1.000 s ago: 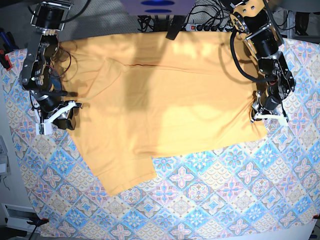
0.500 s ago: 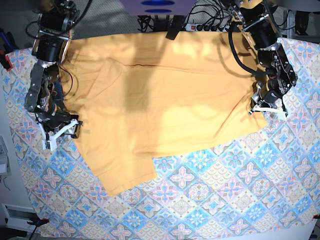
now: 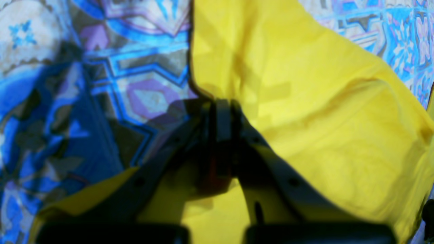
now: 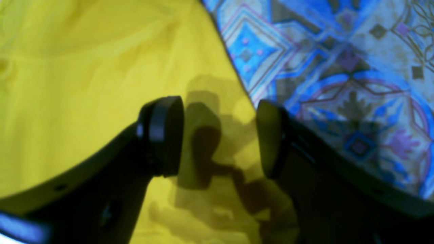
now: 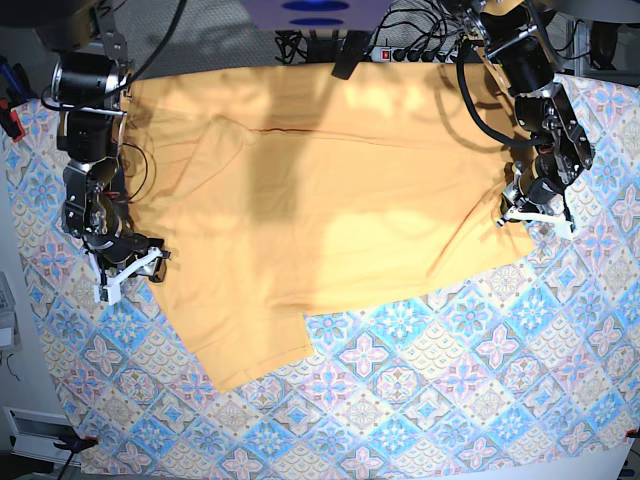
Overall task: Fold the T-shirt properly
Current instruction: 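Hold the side edges and adjust the right gripper's grip on the fabric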
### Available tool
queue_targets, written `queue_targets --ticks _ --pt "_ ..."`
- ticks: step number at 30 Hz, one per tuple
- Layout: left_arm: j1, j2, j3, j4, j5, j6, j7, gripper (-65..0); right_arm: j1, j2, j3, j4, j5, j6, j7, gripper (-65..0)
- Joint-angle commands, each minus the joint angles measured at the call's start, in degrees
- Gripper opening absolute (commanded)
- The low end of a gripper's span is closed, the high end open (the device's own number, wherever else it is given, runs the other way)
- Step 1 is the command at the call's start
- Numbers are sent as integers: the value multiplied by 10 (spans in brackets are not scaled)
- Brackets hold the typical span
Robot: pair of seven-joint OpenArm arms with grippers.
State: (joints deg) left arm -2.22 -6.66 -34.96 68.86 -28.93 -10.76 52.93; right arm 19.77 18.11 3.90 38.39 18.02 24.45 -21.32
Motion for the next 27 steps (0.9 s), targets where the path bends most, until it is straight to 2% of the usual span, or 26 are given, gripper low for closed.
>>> queue_targets --ticks 1,5,9,12,15,20,27 --pt "-5 -6 0 8 1 1 3 -650 15 9 2 2 3 3 11 -321" --pt "-5 -6 0 8 1 1 3 -650 13 9 -2 -5 3 3 8 -321" --pt "-5 -6 0 8 1 1 3 -650 11 9 -65 -5 3 18 8 -324" --pt "-5 -6 0 8 1 1 3 -650 -4 9 -97 -1 5 36 7 -367" --pt "-5 -6 0 8 1 1 3 -650 -16 8 -97 0 5 58 7 -431" --pt "-5 -6 0 8 1 1 3 -650 -16 7 -96 0 6 64 10 -511" --pt "-5 -5 0 8 1 1 3 -650 -14 10 -95 16 6 64 37 -528"
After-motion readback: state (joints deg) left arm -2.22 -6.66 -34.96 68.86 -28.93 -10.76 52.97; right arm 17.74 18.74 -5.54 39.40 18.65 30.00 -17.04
